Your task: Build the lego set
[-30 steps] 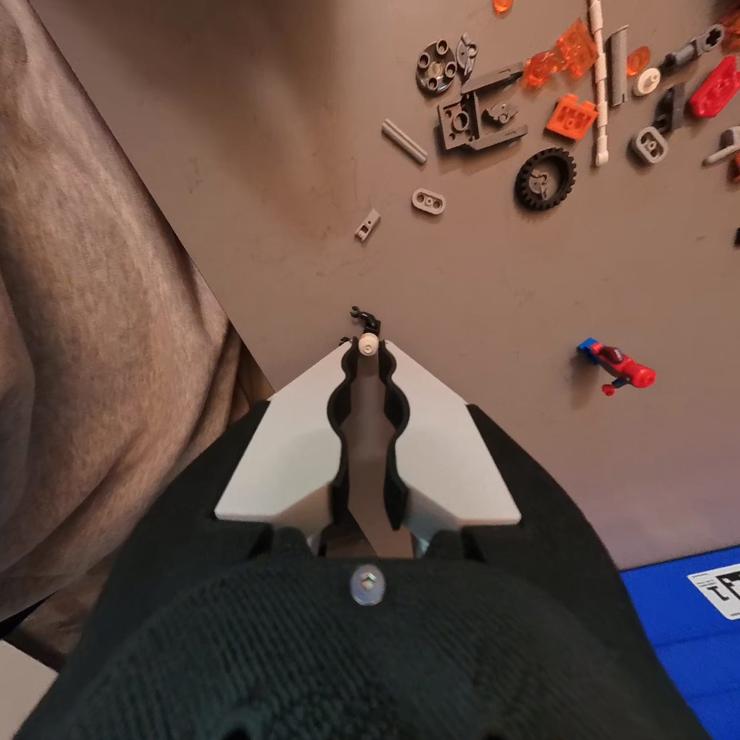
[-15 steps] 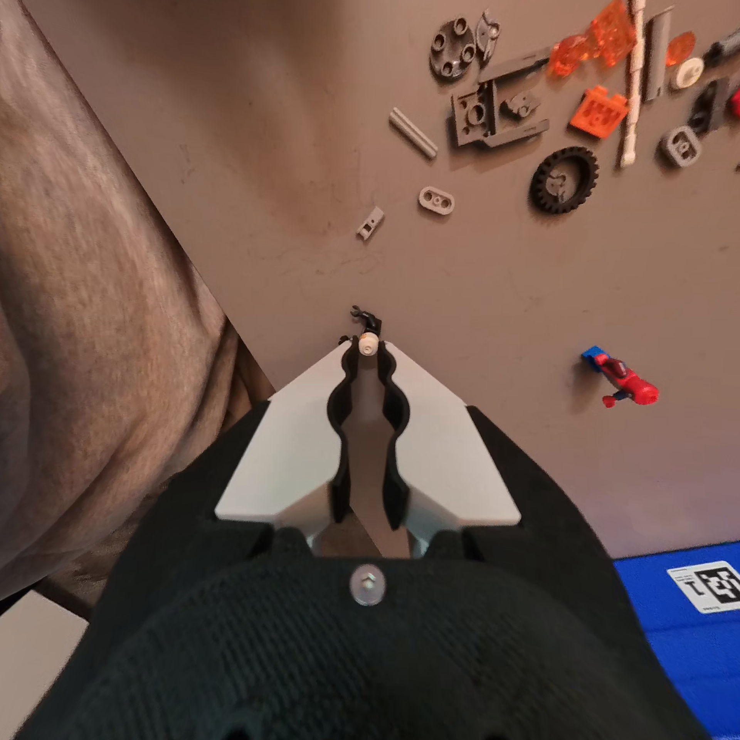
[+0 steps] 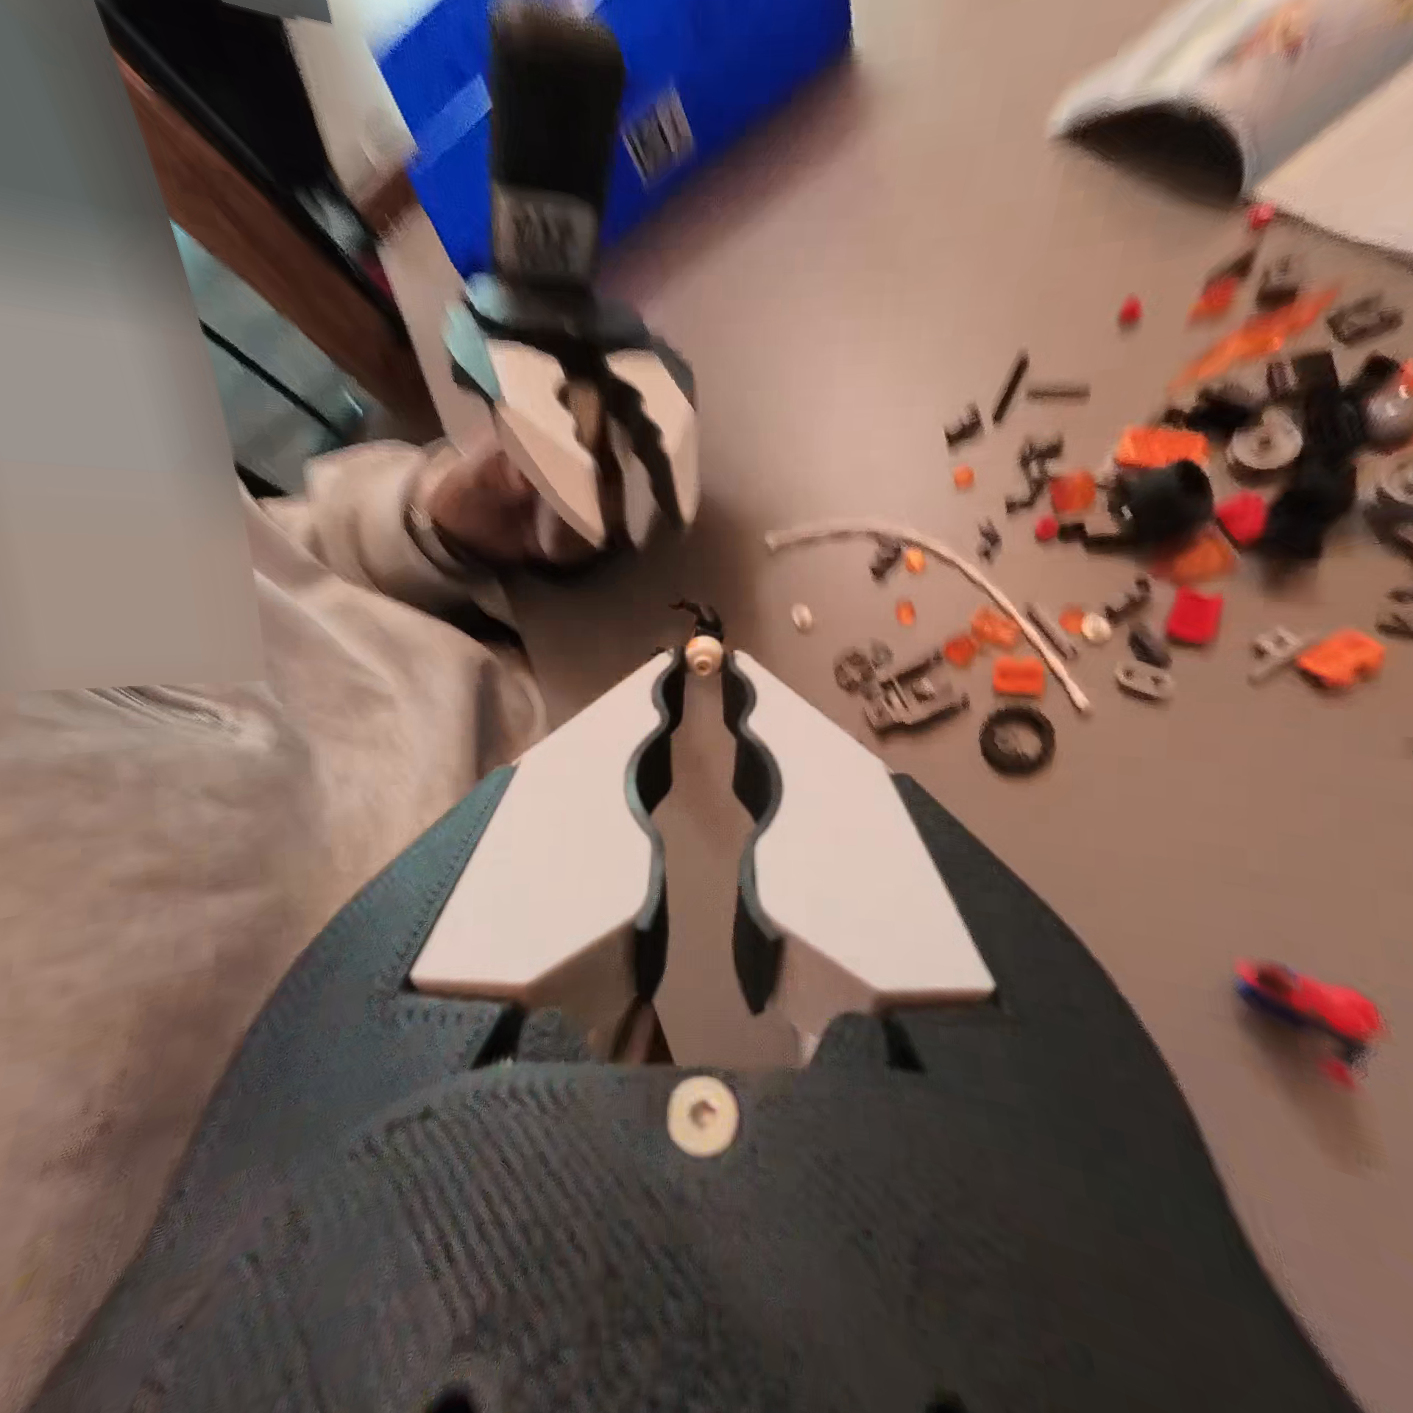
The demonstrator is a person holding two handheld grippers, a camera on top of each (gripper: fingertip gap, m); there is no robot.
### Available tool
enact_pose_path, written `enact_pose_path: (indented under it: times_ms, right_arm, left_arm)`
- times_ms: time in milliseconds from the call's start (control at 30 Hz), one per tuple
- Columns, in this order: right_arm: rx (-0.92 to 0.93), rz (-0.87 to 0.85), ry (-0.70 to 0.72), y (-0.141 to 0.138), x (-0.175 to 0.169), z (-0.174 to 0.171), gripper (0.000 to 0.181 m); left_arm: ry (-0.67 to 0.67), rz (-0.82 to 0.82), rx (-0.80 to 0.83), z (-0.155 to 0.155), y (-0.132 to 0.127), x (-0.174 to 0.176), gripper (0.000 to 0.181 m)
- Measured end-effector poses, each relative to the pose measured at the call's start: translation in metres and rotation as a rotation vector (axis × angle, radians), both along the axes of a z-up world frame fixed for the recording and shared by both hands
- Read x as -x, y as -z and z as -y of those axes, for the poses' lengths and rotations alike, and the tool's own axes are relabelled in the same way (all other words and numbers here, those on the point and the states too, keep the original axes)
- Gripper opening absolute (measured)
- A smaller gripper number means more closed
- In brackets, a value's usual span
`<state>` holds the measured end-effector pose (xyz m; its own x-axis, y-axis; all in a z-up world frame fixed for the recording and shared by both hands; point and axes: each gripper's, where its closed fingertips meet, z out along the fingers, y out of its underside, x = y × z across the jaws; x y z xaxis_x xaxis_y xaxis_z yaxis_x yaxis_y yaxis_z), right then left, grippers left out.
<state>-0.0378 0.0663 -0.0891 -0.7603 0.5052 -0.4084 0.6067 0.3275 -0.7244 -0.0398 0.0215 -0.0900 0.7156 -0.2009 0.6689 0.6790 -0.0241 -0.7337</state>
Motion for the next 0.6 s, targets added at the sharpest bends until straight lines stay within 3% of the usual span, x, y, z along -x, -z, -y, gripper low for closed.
enact_pose_path:
  times_ms: [100,233,400,600]
  right_arm:
    - [0.227,-0.023,0.020,-0.009,0.005,0.016,0.008]
    - [0.493,0.019,0.033,-0.011,0.007,0.027,0.008]
    - [0.761,0.171,0.054,-0.008,0.007,0.019,0.008]
    - [0.853,0.189,0.084,-0.001,0.007,-0.005,0.008]
  left_arm:
    - [-0.090,-0.067,0.036,0.001,0.001,0.009,0.047]
    - [-0.274,-0.327,0.052,0.005,-0.011,0.017,0.073]
    - [-0.257,-0.604,0.150,-0.008,-0.006,0.006,0.074]
    - [-0.149,-0.753,0.241,-0.037,0.002,0.010,0.057]
